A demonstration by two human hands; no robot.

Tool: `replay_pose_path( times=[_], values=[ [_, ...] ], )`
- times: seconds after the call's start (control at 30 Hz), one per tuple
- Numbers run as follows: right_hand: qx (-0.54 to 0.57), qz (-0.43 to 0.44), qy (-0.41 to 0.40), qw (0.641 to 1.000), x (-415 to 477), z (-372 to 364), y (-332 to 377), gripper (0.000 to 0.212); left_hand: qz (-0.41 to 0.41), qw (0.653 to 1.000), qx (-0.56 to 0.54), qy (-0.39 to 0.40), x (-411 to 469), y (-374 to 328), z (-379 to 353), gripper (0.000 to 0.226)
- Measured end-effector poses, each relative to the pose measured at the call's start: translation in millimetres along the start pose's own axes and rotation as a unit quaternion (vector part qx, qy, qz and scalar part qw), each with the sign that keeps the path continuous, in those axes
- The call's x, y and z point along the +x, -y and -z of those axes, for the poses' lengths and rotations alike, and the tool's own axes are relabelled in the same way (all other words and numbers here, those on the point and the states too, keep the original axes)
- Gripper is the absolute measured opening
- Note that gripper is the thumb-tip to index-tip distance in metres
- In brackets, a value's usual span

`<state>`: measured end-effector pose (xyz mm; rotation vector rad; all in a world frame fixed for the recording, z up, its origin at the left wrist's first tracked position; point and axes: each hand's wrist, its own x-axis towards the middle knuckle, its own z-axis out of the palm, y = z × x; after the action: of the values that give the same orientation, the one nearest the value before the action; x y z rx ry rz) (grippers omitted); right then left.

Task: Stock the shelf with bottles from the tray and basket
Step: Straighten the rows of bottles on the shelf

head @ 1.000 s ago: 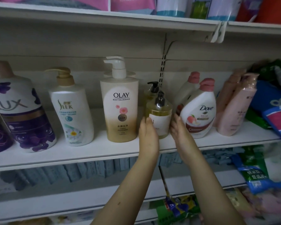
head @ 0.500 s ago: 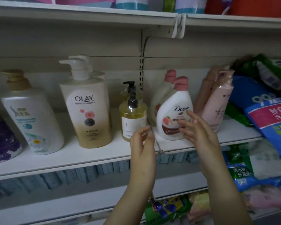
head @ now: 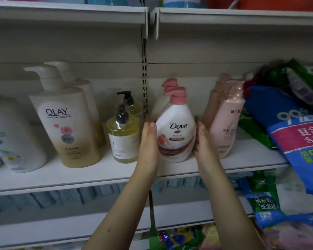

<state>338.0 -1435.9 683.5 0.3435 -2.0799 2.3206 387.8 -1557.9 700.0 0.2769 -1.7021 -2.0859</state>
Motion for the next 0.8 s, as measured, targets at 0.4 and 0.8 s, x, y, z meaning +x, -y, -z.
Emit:
replay_pose_path(
  times=[0.4,0.8],
  values=[
    [0.109,-0.084,0.031,0.990,24,-8,0,0.046,0.054,0.995,-0.071,-0.045,14,10,-13,0.077],
    [0.201,-0.082,0.071,0.974,34,-7,-1,0.043,0.054,0.988,-0.118,-0.084,21,7,-20,0.043]
  ],
)
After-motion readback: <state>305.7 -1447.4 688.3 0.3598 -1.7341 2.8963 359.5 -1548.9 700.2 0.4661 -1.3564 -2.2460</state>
